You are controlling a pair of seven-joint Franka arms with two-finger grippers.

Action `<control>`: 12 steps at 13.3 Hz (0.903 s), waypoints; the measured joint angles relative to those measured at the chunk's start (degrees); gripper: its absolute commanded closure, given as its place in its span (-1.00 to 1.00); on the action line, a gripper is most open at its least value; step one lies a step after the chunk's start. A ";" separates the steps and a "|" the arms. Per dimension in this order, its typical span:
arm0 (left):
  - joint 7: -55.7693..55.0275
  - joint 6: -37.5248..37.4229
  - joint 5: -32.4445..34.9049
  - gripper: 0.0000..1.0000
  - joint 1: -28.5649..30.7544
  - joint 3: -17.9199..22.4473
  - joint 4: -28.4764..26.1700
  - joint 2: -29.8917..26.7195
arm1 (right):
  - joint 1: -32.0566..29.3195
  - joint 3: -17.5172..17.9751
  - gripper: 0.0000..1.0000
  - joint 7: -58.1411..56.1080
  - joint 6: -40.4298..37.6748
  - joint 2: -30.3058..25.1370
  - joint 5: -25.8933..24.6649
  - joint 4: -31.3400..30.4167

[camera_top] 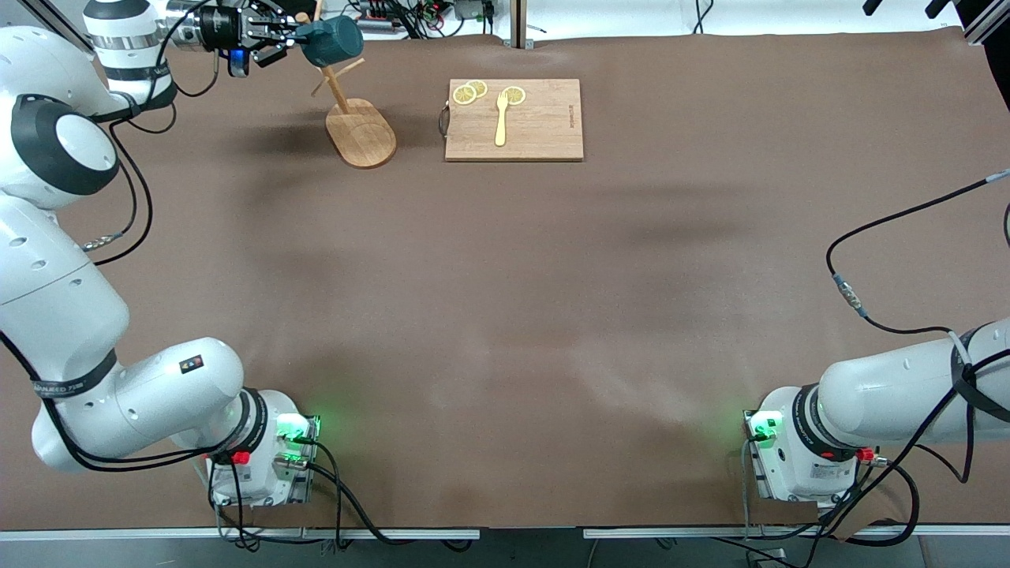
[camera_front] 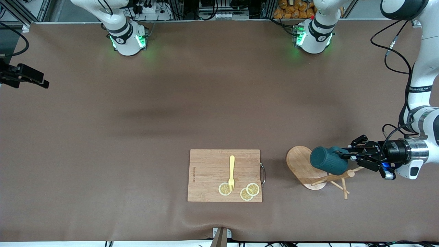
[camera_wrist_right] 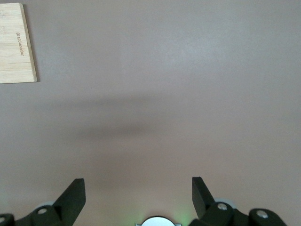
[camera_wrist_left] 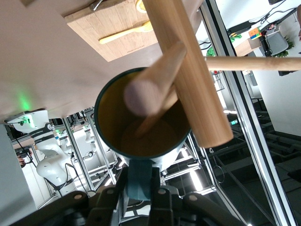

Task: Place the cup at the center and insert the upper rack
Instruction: 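Slide the mug handle onto a mug-tree peg with the left gripper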

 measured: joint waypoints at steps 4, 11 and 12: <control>0.78 0.04 -0.04 1.00 0.03 0.01 0.01 0.82 | 0.00 0.02 -1.00 0.00 0.00 0.00 0.00 0.00; 1.57 0.40 -0.05 0.34 0.05 0.03 0.01 1.38 | 0.00 0.28 -1.00 -0.02 0.54 0.01 -0.07 0.19; 1.74 0.40 -0.05 0.22 0.05 0.02 0.01 1.59 | 0.00 0.28 -1.00 -0.02 1.05 0.00 -0.17 0.49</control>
